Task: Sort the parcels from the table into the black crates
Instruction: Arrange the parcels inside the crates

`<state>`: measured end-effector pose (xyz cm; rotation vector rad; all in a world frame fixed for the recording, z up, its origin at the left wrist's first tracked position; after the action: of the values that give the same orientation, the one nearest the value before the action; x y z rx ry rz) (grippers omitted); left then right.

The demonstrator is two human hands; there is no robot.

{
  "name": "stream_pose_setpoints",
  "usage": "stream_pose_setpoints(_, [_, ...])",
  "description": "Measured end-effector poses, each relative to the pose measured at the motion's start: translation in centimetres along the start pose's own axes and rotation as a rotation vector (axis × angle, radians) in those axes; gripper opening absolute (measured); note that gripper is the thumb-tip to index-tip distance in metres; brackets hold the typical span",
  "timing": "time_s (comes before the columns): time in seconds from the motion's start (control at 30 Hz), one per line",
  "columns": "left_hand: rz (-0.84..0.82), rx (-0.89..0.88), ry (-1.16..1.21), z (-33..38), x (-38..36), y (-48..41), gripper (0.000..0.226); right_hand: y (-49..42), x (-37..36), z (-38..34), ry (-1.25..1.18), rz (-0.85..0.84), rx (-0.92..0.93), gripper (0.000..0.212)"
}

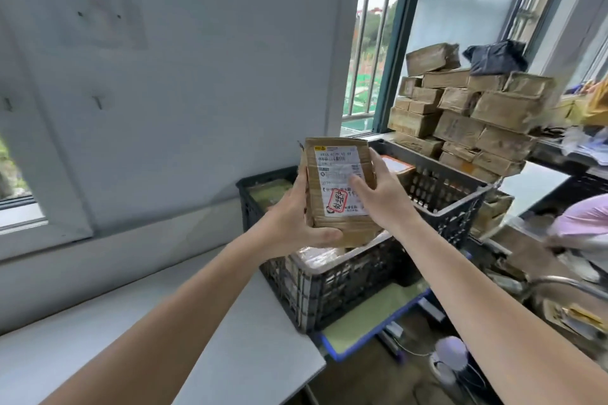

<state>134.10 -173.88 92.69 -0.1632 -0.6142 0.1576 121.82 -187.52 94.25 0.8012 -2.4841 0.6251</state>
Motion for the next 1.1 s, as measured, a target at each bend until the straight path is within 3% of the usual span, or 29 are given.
stream_pose_setpoints(0.13, [0.021, 0.022, 0.062, -0.9, -1.8, -6.3, 0.112, -4.7, 3.0, 3.8, 0.023, 0.005, -0.031, 0.04])
stream_pose_setpoints(0.4, [-0.002, -0.013, 0.089, -2.9, -3.6, -23.6, 0.104, -17.3, 10.7, 10.5, 0.17, 0.041, -0.075, 0.06])
stream_pose_setpoints(0.63, [0.004, 0.111, 0.204, -4.5, -6.8, -36.3, 0.102, -25.8, 17.1, 16.8, 0.316, 0.03, -0.127, 0.062])
stream_pose_setpoints(0.77, [0.026, 0.228, 0.259, -5.6, -10.4, -41.4, 0.098, -29.1, 19.3, 21.8, 0.362, -0.094, -0.209, 0.068])
stream_pose_setpoints(0.97, [-0.012, 0.412, 0.245, -8.0, -17.8, -46.9, 0.132, -32.9, 21.5, 29.5, 0.544, -0.373, -0.259, 0.107])
stream_pose_setpoints(1.1, [-0.055, 0.544, 0.132, -9.6, -22.9, -50.2, 0.137, -34.6, 21.8, 35.2, 0.705, -0.637, -0.252, 0.105])
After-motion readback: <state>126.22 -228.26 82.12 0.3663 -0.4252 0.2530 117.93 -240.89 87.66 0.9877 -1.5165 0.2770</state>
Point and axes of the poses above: each hand's wrist, its own y-axis away from the middle knuckle, its own x-axis out of the back of the hand, z = x × y, the point moved 4 cm from there along -y, towards the middle knuckle, and after that the axes turned 5 degrees about -z, right-handed, at the moved point
